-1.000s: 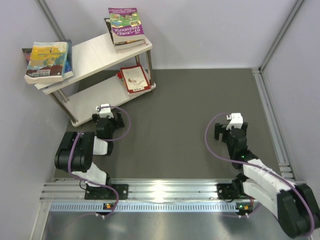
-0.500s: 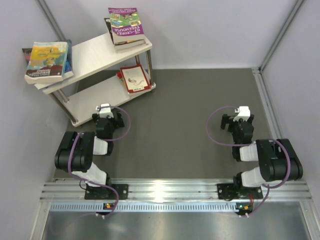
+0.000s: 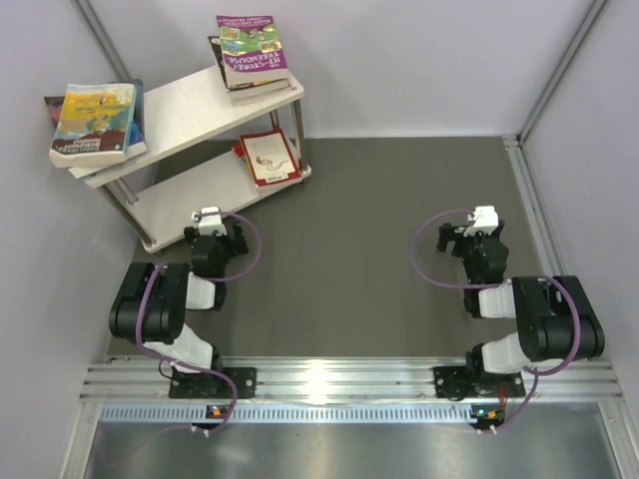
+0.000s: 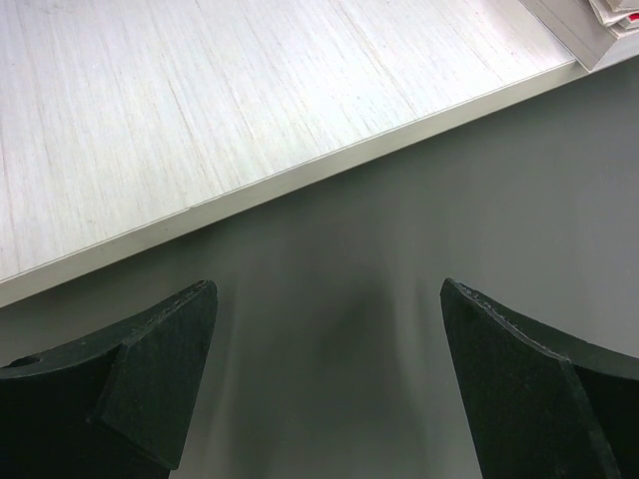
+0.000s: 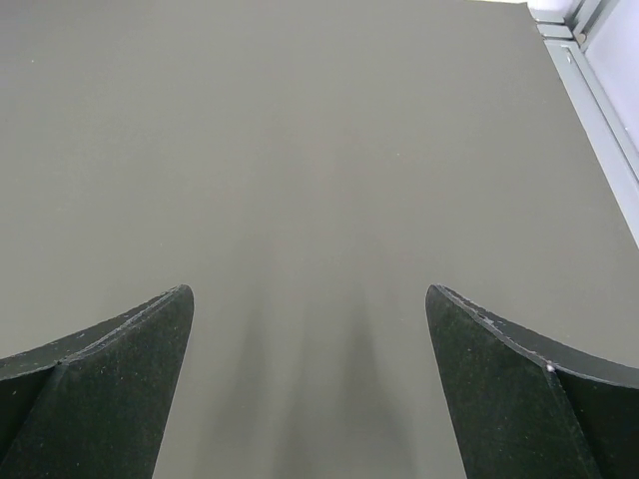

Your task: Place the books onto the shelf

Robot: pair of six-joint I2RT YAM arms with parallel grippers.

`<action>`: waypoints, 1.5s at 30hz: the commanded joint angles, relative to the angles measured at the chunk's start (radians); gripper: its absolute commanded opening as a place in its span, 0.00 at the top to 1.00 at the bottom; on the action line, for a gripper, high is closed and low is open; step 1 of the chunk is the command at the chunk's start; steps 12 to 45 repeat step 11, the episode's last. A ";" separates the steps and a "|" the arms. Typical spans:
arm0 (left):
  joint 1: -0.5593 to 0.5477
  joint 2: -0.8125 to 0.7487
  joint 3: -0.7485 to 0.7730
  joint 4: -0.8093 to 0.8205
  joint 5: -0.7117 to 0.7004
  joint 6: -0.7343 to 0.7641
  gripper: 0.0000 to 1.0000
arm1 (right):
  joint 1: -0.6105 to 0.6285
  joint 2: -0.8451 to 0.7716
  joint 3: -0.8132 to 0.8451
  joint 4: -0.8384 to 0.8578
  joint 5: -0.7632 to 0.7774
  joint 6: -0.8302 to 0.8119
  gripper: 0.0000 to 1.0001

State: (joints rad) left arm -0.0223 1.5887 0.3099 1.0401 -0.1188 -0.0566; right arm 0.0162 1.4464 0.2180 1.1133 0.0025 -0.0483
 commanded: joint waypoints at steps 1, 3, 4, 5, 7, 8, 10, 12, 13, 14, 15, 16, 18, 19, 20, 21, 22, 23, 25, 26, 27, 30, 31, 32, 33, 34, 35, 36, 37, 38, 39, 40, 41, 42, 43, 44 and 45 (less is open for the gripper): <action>0.004 -0.012 0.000 0.075 0.018 0.004 0.01 | -0.009 -0.003 0.029 0.060 -0.022 0.008 0.00; 0.004 -0.013 0.000 0.074 0.016 0.004 0.02 | -0.007 -0.001 0.029 0.060 -0.022 0.008 0.00; 0.004 -0.013 0.000 0.074 0.016 0.004 0.01 | -0.007 -0.001 0.029 0.060 -0.021 0.008 0.00; 0.004 -0.010 0.000 0.075 0.018 0.004 0.01 | -0.007 -0.001 0.029 0.059 -0.021 0.008 0.00; 0.004 -0.012 0.000 0.074 0.016 0.004 0.01 | -0.007 0.000 0.030 0.059 -0.022 0.010 0.00; 0.004 -0.013 0.000 0.074 0.018 0.004 0.01 | -0.007 -0.001 0.030 0.056 -0.021 0.008 0.00; 0.004 -0.012 0.000 0.074 0.016 0.004 0.01 | -0.009 0.000 0.031 0.057 -0.021 0.008 0.00; 0.004 -0.012 0.000 0.074 0.018 0.004 0.01 | -0.009 0.000 0.030 0.059 -0.022 0.008 0.00; 0.004 -0.012 0.000 0.074 0.018 0.004 0.01 | -0.009 0.000 0.030 0.059 -0.022 0.008 0.00; 0.004 -0.012 0.000 0.074 0.018 0.004 0.01 | -0.009 0.000 0.030 0.059 -0.022 0.008 0.00; 0.004 -0.012 0.000 0.074 0.018 0.004 0.01 | -0.009 0.000 0.030 0.059 -0.022 0.008 0.00; 0.004 -0.012 0.000 0.074 0.018 0.004 0.01 | -0.009 0.000 0.030 0.059 -0.022 0.008 0.00; 0.004 -0.012 0.000 0.074 0.018 0.004 0.01 | -0.009 0.000 0.030 0.059 -0.022 0.008 0.00; 0.004 -0.012 0.000 0.074 0.018 0.004 0.01 | -0.009 0.000 0.030 0.059 -0.022 0.008 0.00; 0.004 -0.012 0.000 0.074 0.018 0.004 0.01 | -0.009 0.000 0.030 0.059 -0.022 0.008 0.00; 0.004 -0.012 0.000 0.074 0.018 0.004 0.01 | -0.009 0.000 0.030 0.059 -0.022 0.008 0.00; 0.004 -0.012 0.000 0.074 0.018 0.004 0.01 | -0.009 0.000 0.030 0.059 -0.022 0.008 0.00; 0.004 -0.012 0.000 0.074 0.018 0.004 0.01 | -0.009 0.000 0.030 0.059 -0.022 0.008 0.00; 0.004 -0.012 0.000 0.074 0.018 0.004 0.01 | -0.009 0.000 0.030 0.059 -0.022 0.008 0.00; 0.004 -0.012 0.000 0.074 0.018 0.004 0.01 | -0.009 0.000 0.030 0.059 -0.022 0.008 0.00; 0.004 -0.012 0.000 0.074 0.018 0.004 0.01 | -0.009 0.000 0.030 0.059 -0.022 0.008 0.00; 0.004 -0.012 0.000 0.074 0.018 0.004 0.01 | -0.009 0.000 0.030 0.059 -0.022 0.008 0.00; 0.004 -0.012 0.000 0.074 0.018 0.004 0.01 | -0.009 0.000 0.030 0.059 -0.022 0.008 0.00; 0.004 -0.012 0.000 0.074 0.018 0.004 0.01 | -0.009 0.000 0.030 0.059 -0.022 0.008 0.00; 0.004 -0.012 0.000 0.074 0.018 0.004 0.01 | -0.009 0.000 0.030 0.059 -0.022 0.008 0.00; 0.004 -0.012 0.000 0.074 0.018 0.004 0.01 | -0.009 0.000 0.030 0.059 -0.022 0.008 0.00; 0.004 -0.012 0.000 0.074 0.018 0.004 0.01 | -0.009 0.000 0.030 0.059 -0.022 0.008 0.00; 0.004 -0.012 0.000 0.074 0.018 0.004 0.01 | -0.009 0.000 0.030 0.059 -0.022 0.008 0.00; 0.004 -0.012 0.000 0.074 0.018 0.004 0.01 | -0.009 0.000 0.030 0.059 -0.022 0.008 0.00; 0.004 -0.012 0.000 0.074 0.018 0.004 0.01 | -0.009 0.000 0.030 0.059 -0.022 0.008 0.00; 0.004 -0.012 0.000 0.074 0.018 0.004 0.01 | -0.009 0.000 0.030 0.059 -0.022 0.008 0.00; 0.004 -0.012 0.000 0.074 0.018 0.004 0.01 | -0.009 0.000 0.030 0.059 -0.022 0.008 0.00; 0.004 -0.012 0.000 0.074 0.018 0.004 0.01 | -0.009 0.000 0.030 0.059 -0.022 0.008 0.00; 0.004 -0.012 0.000 0.074 0.018 0.004 0.01 | -0.009 0.000 0.030 0.059 -0.022 0.008 0.00; 0.004 -0.012 0.000 0.074 0.018 0.004 0.01 | -0.009 0.000 0.030 0.059 -0.022 0.008 0.00; 0.004 -0.012 0.000 0.074 0.018 0.004 0.01 | -0.009 0.000 0.030 0.059 -0.022 0.008 0.00; 0.004 -0.012 0.000 0.074 0.018 0.004 0.01 | -0.009 0.000 0.030 0.059 -0.022 0.008 0.00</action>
